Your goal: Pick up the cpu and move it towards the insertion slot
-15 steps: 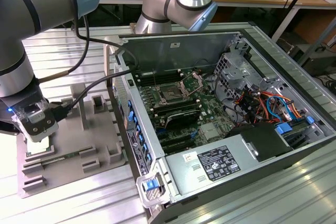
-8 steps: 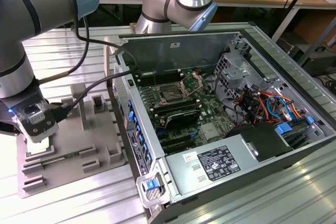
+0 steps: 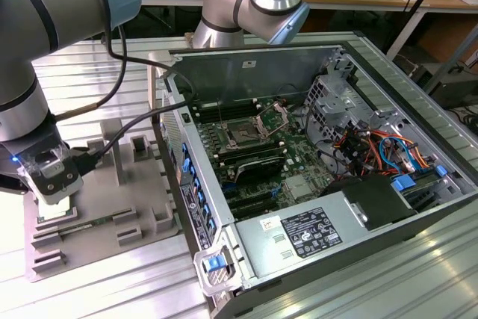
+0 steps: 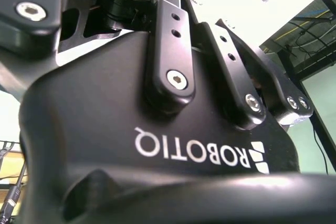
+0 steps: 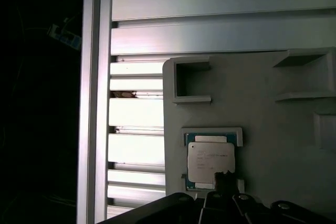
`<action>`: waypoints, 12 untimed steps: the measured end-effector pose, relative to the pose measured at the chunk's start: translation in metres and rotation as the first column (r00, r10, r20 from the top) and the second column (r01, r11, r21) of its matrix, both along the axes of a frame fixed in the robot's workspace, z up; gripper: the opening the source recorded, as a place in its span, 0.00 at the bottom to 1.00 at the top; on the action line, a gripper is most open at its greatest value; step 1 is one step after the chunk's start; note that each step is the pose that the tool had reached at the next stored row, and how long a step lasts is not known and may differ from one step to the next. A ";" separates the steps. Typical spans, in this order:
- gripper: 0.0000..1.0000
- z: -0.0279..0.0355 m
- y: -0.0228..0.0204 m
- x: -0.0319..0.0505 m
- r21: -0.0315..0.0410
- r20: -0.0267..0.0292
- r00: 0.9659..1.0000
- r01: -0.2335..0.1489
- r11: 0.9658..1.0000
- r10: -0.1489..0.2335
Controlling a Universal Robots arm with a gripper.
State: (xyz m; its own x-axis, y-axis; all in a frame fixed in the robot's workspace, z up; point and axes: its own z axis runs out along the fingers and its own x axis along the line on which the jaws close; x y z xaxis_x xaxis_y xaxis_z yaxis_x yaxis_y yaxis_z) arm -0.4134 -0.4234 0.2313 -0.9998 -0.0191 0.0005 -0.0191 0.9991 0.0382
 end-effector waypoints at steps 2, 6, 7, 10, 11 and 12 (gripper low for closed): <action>0.11 -0.0004 0.0000 0.0000 0.000 0.000 1.000 0.000 1.000 0.000; 0.11 -0.0015 -0.0001 -0.0001 0.000 0.000 1.000 0.000 1.000 0.000; 0.11 -0.0017 -0.0002 -0.0001 0.000 0.000 1.000 0.000 1.000 0.000; 0.11 -0.0023 -0.0002 -0.0002 0.000 0.000 1.000 0.000 1.000 0.000; 0.11 -0.0025 -0.0002 -0.0002 0.000 0.000 1.000 0.000 1.000 0.000; 0.11 -0.0028 -0.0003 -0.0002 0.000 0.000 1.000 0.000 1.000 0.000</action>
State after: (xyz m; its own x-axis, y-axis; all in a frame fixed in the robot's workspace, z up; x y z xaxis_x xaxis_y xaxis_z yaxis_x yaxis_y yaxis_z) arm -0.4136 -0.4237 0.2285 -0.9998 -0.0191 0.0005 -0.0191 0.9991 0.0382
